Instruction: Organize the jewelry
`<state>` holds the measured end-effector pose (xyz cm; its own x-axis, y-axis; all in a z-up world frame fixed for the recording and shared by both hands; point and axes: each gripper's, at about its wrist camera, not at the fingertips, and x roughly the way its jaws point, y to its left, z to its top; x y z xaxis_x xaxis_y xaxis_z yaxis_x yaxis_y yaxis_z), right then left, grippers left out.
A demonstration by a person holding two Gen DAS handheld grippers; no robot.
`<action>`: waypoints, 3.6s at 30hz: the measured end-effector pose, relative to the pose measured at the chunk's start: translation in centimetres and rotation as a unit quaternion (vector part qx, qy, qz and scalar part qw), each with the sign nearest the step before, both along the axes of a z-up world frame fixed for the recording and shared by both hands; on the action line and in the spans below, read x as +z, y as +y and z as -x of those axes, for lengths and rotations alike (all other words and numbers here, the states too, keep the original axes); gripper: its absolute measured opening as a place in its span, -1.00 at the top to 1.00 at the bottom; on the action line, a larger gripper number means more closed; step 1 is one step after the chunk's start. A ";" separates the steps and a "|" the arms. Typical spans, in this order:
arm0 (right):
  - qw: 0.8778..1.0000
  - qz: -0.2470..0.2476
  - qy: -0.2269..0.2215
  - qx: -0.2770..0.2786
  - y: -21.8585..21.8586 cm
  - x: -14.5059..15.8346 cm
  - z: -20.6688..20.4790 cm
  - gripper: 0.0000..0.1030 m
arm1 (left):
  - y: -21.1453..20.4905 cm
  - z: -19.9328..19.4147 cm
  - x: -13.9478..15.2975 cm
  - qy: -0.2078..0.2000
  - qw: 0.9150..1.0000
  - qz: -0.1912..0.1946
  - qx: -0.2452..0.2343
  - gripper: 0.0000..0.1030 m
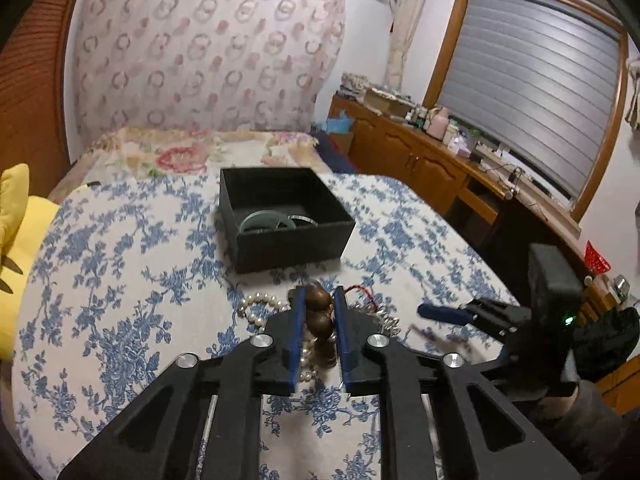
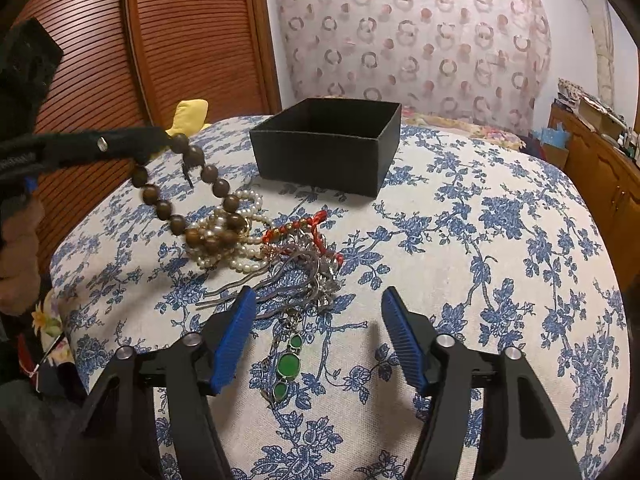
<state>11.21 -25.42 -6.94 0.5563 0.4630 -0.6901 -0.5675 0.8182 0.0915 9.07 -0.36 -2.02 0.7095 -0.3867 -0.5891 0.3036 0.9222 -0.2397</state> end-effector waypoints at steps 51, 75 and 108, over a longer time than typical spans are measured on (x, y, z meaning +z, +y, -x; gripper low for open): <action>0.996 -0.048 -0.023 0.070 2.0 7.6 -3.9 0.94 | 2.9 1.2 2.0 -0.041 0.998 -0.002 0.037 0.76; 0.996 -0.035 -0.074 0.035 3.4 10.5 -10.1 0.94 | 1.1 -3.7 5.1 -0.065 0.997 -0.032 0.031 0.76; 0.998 -0.060 -0.022 -0.017 2.2 8.4 -18.2 0.02 | -0.2 -15.5 2.9 -0.012 0.997 -0.062 0.047 0.76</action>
